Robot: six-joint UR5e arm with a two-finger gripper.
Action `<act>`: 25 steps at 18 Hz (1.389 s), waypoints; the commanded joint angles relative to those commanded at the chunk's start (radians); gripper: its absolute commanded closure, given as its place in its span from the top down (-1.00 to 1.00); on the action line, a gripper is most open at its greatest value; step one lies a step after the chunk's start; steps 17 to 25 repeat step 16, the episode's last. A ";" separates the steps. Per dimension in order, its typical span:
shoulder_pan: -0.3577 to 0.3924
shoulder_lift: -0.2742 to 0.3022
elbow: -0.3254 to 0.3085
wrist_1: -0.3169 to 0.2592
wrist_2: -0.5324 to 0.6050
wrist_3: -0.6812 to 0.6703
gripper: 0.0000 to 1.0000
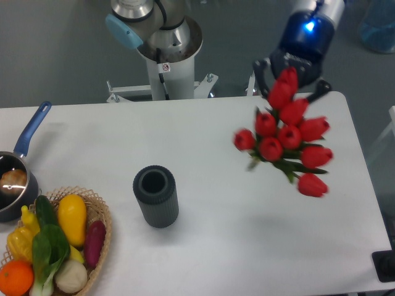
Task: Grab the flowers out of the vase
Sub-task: 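Lift the gripped tulips up and out of the grey vase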
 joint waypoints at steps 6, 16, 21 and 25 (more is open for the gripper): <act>-0.040 -0.140 0.006 -0.002 0.390 0.074 -1.00; -0.059 -0.198 0.161 -0.216 0.546 0.100 -1.00; -0.059 -0.198 0.161 -0.216 0.546 0.100 -1.00; -0.059 -0.198 0.161 -0.216 0.546 0.100 -1.00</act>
